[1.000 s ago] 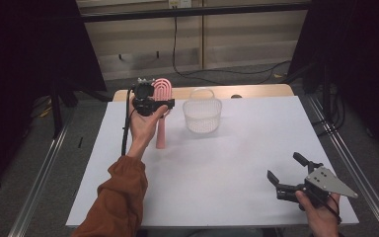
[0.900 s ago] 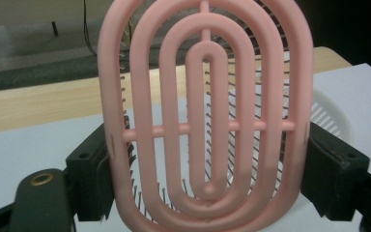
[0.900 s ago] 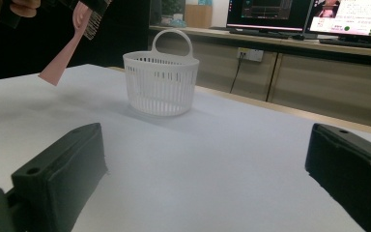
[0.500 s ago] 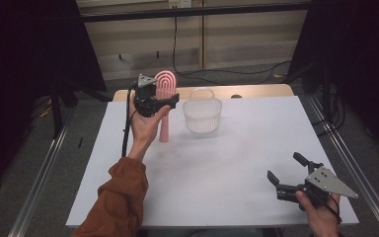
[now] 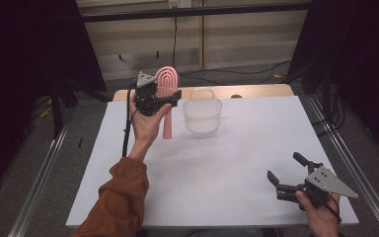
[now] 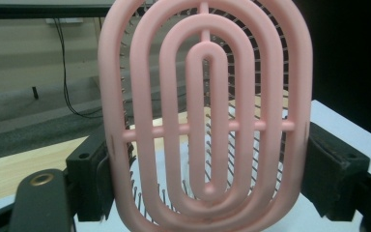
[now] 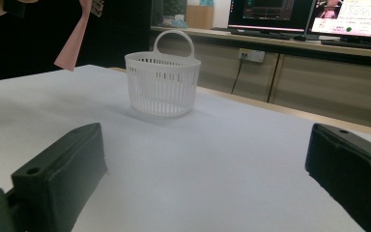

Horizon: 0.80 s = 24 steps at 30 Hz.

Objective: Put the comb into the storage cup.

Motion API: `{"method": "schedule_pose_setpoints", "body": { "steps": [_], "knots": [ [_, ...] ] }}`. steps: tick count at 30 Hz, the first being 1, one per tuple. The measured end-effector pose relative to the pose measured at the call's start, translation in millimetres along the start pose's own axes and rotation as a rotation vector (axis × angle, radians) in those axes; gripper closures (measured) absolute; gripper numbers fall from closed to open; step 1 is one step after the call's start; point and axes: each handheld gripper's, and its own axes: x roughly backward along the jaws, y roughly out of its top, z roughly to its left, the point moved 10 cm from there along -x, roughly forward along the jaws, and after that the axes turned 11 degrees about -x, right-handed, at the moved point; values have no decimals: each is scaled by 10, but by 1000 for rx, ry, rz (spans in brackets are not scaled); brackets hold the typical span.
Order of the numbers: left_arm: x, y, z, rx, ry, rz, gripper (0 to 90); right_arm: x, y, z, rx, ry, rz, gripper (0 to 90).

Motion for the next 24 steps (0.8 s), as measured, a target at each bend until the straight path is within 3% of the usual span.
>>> {"method": "schedule_pose_setpoints", "body": {
  "steps": [13, 21, 24],
  "knots": [
    [-26, 134, -50, 15, -27, -54, 198, 3, -2, 4, 5, 6, 1, 0],
    [-58, 274, -98, -4, -46, -108, 198, 4, 3, 2, 6, 5, -3, 0],
    [-89, 308, -149, -31, -59, -117, 198, 4, -2, 3, 3, 3, 0, 0]
  ]
}}
